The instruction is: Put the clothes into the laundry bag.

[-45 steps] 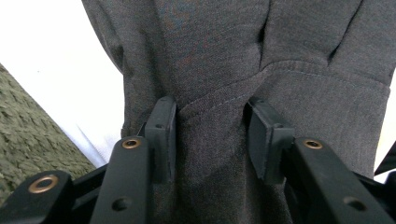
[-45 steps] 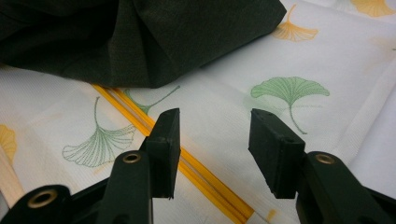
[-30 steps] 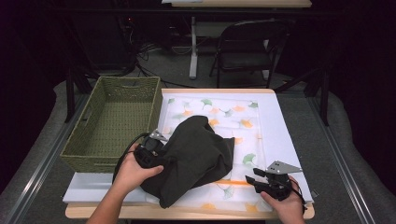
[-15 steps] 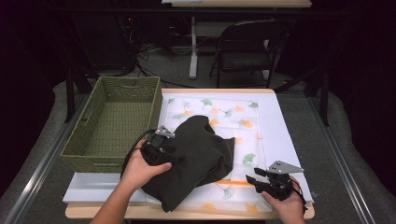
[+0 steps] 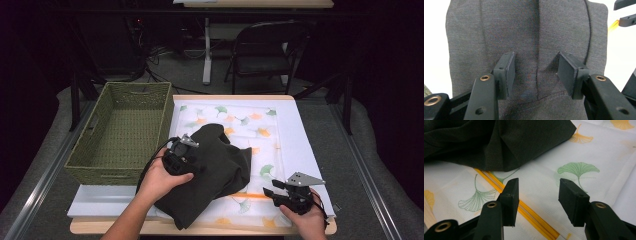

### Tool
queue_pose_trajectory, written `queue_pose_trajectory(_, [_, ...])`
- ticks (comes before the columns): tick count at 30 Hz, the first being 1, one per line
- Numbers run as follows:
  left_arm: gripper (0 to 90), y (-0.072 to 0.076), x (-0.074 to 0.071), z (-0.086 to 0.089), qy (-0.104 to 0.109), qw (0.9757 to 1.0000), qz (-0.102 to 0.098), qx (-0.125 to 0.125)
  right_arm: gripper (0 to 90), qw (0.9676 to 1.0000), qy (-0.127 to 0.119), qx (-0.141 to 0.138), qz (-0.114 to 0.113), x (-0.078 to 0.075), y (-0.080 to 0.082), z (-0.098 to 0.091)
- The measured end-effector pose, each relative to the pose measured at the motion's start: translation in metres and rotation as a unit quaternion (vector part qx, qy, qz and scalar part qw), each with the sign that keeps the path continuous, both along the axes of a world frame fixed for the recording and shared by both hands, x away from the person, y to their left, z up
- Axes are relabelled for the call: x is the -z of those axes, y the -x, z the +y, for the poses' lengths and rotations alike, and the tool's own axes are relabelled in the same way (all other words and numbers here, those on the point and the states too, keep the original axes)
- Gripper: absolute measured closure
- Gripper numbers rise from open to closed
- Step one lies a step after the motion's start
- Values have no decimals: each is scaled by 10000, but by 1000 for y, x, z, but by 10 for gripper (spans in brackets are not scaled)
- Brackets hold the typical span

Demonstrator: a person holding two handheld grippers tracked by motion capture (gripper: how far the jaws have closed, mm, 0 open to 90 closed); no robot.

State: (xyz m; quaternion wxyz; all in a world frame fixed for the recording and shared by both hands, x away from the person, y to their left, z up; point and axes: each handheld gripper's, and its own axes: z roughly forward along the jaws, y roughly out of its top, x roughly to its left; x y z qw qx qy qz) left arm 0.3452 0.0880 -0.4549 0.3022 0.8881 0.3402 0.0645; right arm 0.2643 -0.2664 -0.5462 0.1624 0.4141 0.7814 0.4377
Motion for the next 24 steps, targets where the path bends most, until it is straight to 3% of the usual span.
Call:
queue_pose_trajectory(3, [484, -1, 3, -2, -171, 9998, -54, -72, 507, 10000, -2, 9, -1, 0, 0, 0])
queue_pose_trajectory(9, [467, -4, 7, -3, -94, 9998, 117, -123, 506, 10000, -3, -7, 2, 0, 0, 0])
queue_pose_trajectory(12, [379, -5, 8, -5, -3, 9999, 124, -60, 506, 10000, -11, -16, -2, 0, 0, 0])
queue_pose_trajectory(15, [224, -7, 11, -8, 80, 9998, 184, -5, 505, 10000, -11, -1, 6, 0, 0, 1])
queue_pose_trajectory(17, [183, -9, 13, -11, 27, 9999, 150, -59, 505, 10000, -1, -13, 2, 1, 0, 0])
queue_pose_trajectory(18, [165, -8, 15, -15, -126, 9998, 76, -134, 505, 10000, 2, -18, -3, 1, 0, 0])
queue_pose_trajectory(21, [156, -7, 19, -20, -290, 9995, -92, -124, 504, 10000, -6, -22, 10, 1, 0, 1])
queue_pose_trajectory(24, [154, -10, 22, -21, -286, 9994, -180, -97, 503, 10000, -18, -19, 10, 1, 0, 1])
